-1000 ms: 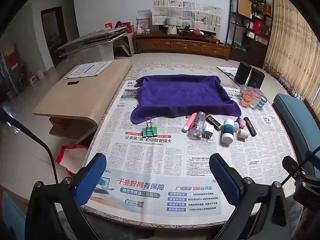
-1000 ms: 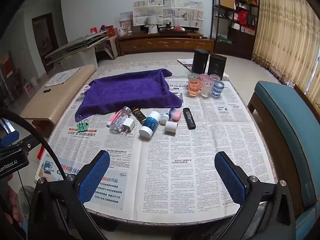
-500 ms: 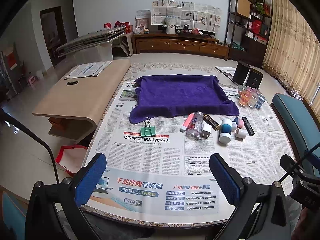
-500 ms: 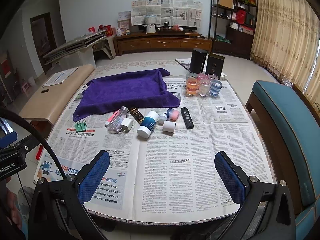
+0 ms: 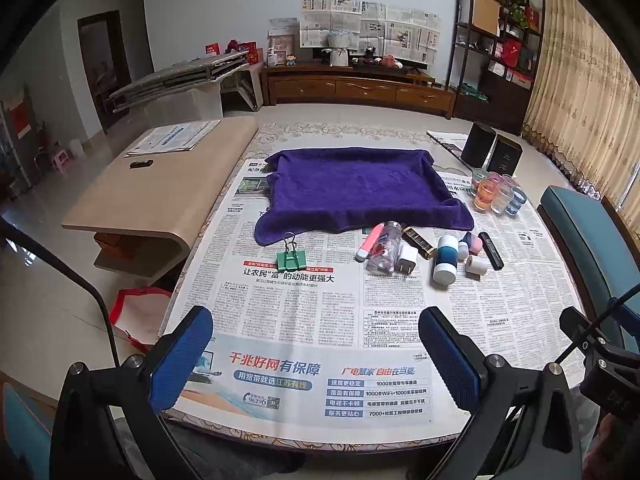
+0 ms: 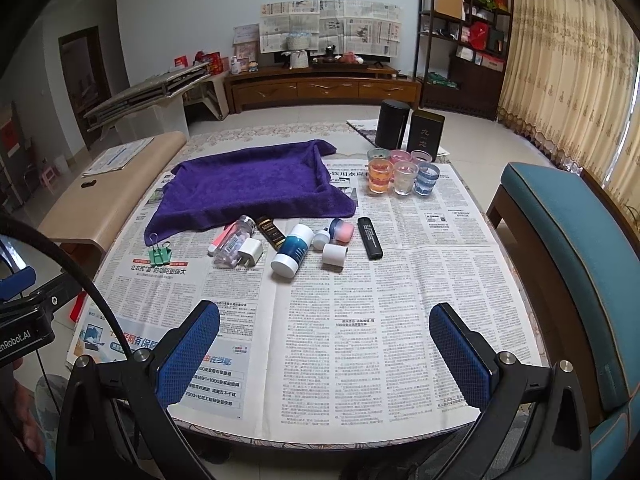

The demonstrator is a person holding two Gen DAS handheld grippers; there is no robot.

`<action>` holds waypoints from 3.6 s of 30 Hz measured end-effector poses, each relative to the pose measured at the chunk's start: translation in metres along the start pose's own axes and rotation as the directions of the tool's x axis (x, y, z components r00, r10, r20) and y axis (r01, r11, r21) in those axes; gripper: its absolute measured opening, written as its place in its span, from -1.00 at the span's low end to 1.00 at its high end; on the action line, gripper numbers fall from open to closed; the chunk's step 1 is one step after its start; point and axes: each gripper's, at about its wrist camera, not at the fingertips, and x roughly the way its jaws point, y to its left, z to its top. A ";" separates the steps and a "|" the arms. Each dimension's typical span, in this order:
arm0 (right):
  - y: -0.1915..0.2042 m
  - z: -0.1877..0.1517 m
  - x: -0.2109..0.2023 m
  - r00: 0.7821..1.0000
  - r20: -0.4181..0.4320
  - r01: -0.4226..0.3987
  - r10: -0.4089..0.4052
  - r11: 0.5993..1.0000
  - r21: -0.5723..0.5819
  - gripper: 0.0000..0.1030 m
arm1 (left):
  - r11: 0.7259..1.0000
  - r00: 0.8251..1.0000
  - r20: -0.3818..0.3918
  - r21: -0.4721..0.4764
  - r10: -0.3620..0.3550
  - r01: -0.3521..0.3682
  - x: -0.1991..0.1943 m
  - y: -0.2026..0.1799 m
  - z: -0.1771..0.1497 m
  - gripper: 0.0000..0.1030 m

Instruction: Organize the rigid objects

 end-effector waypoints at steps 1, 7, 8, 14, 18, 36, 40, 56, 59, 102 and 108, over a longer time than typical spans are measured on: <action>0.000 0.000 -0.001 1.000 -0.001 -0.001 0.001 1.000 -0.002 1.00 | 1.000 1.000 0.000 0.001 0.001 -0.001 0.000 0.000 0.000 1.00; 0.001 -0.001 -0.002 1.000 0.000 -0.004 0.004 1.000 -0.004 1.00 | 1.000 1.000 0.001 0.000 -0.001 0.001 -0.002 -0.001 0.001 1.00; 0.001 0.000 -0.002 1.000 0.000 -0.006 0.006 1.000 -0.005 1.00 | 1.000 1.000 0.000 -0.001 -0.001 0.001 -0.002 -0.001 0.001 1.00; 0.003 -0.001 -0.003 1.000 0.001 -0.002 0.002 1.000 -0.010 1.00 | 1.000 1.000 -0.005 -0.005 -0.004 0.004 -0.004 -0.002 0.002 1.00; 0.002 -0.001 -0.003 1.000 0.001 -0.004 0.004 1.000 -0.009 1.00 | 1.000 1.000 -0.006 -0.003 -0.004 0.004 -0.004 -0.001 0.002 1.00; 0.001 -0.001 -0.010 1.000 0.004 0.004 -0.004 1.000 -0.008 1.00 | 1.000 1.000 -0.007 -0.005 -0.005 0.004 -0.004 -0.001 0.002 1.00; 0.000 -0.001 -0.011 1.000 0.005 0.004 -0.004 1.000 -0.007 1.00 | 1.000 1.000 -0.006 -0.003 -0.004 0.004 -0.004 -0.001 0.002 1.00; -0.004 0.001 -0.005 1.000 -0.016 0.008 -0.008 1.000 -0.007 1.00 | 1.000 1.000 -0.021 -0.011 0.002 -0.002 0.004 0.005 0.003 1.00; -0.008 0.003 0.002 1.000 -0.024 0.001 -0.002 1.000 -0.004 1.00 | 1.000 0.999 -0.032 -0.019 -0.009 0.009 0.016 0.010 0.005 1.00; -0.084 0.047 0.274 0.976 -0.206 -0.097 0.076 0.991 -0.094 0.70 | 0.996 0.983 -0.183 -0.089 -0.009 -0.007 0.241 0.034 0.015 0.68; -0.084 0.046 0.273 0.978 -0.197 -0.096 0.071 0.988 -0.121 0.70 | 0.995 0.989 -0.149 -0.101 -0.007 -0.009 0.241 0.039 0.012 0.55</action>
